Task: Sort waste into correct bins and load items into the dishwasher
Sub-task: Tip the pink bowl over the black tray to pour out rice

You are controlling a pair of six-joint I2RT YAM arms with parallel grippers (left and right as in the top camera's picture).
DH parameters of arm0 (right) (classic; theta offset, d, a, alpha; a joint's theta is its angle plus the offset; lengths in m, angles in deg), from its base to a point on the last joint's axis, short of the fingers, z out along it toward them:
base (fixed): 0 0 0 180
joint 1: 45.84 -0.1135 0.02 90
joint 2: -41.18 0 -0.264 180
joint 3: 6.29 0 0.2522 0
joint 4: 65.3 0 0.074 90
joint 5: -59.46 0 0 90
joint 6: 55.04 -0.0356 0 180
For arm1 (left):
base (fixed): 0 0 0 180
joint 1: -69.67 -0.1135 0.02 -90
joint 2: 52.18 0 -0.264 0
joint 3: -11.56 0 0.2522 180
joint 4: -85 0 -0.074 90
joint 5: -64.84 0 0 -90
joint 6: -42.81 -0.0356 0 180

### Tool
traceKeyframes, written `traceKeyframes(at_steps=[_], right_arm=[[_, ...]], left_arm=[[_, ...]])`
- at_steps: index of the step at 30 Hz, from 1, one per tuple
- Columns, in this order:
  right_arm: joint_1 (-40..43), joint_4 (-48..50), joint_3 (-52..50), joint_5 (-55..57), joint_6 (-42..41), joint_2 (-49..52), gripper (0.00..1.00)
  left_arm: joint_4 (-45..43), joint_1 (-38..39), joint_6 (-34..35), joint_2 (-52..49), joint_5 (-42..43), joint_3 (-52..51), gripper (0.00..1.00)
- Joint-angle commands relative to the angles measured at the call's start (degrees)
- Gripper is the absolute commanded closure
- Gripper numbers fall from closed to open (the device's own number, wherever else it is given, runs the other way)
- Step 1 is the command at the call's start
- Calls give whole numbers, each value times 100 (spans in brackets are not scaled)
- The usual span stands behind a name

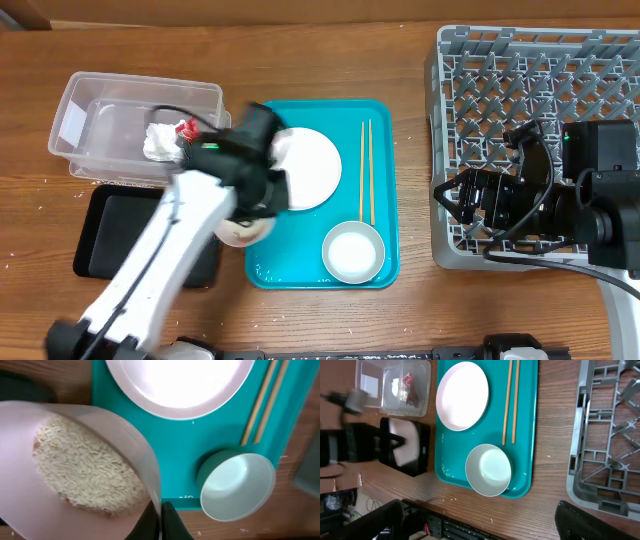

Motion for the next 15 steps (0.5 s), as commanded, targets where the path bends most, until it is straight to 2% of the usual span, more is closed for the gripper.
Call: traceKeyframes(at_steps=[1, 9, 12, 15], right_arm=[[-37, -17, -2, -31, 26, -11, 2], [-37, -61, -2, -33, 24, -11, 2], [-37, -101, -2, -33, 24, -11, 2], [-37, -101, -2, -31, 26, -11, 1]], left_arm=[[122, -1128, -1423, 275, 1467, 114, 96], [450, -3860, -3823, 50, 4693, -723, 96], [798, -4649, -4721, -164, 5455, -960, 96], [1104, -5217, -5322, -455, 5834, -1047, 96]])
